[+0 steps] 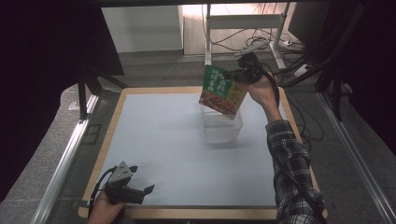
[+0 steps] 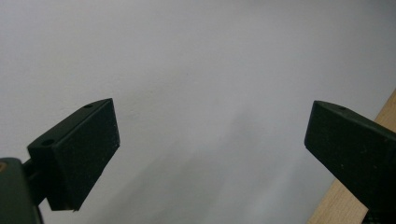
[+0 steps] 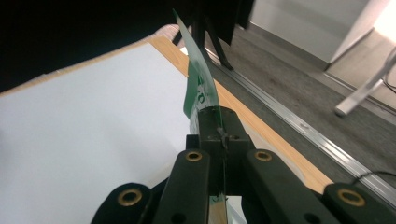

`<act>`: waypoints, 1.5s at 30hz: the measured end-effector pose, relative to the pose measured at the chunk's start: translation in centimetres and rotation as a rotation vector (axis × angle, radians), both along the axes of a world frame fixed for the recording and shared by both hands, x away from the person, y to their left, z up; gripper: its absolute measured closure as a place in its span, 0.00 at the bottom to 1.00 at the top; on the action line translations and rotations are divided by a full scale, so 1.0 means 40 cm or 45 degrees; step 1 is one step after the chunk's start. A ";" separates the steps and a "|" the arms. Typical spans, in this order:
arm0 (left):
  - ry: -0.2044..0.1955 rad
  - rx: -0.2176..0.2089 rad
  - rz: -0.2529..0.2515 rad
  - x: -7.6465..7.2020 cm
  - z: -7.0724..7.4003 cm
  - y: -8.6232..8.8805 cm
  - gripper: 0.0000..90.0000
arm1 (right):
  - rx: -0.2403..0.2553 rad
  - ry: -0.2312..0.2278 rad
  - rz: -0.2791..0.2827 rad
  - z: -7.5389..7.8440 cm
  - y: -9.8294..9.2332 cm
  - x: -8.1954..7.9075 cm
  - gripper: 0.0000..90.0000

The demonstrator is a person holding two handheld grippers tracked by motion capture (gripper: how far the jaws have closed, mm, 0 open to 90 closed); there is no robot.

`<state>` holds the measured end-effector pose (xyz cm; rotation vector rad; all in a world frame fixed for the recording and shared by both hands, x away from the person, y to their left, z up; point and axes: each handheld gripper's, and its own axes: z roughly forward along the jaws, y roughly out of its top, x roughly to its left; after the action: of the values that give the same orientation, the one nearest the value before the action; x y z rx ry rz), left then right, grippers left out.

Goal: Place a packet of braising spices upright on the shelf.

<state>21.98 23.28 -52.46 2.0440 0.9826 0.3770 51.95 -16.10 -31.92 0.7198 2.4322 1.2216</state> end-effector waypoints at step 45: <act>0.000 0.004 -0.002 0.000 0.000 0.000 0.04 | -0.051 -0.062 -0.110 -0.069 0.031 0.013 0.28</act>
<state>21.99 23.27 -52.46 2.0479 0.9810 0.3779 52.45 -14.87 -34.69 0.7663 2.3541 1.1407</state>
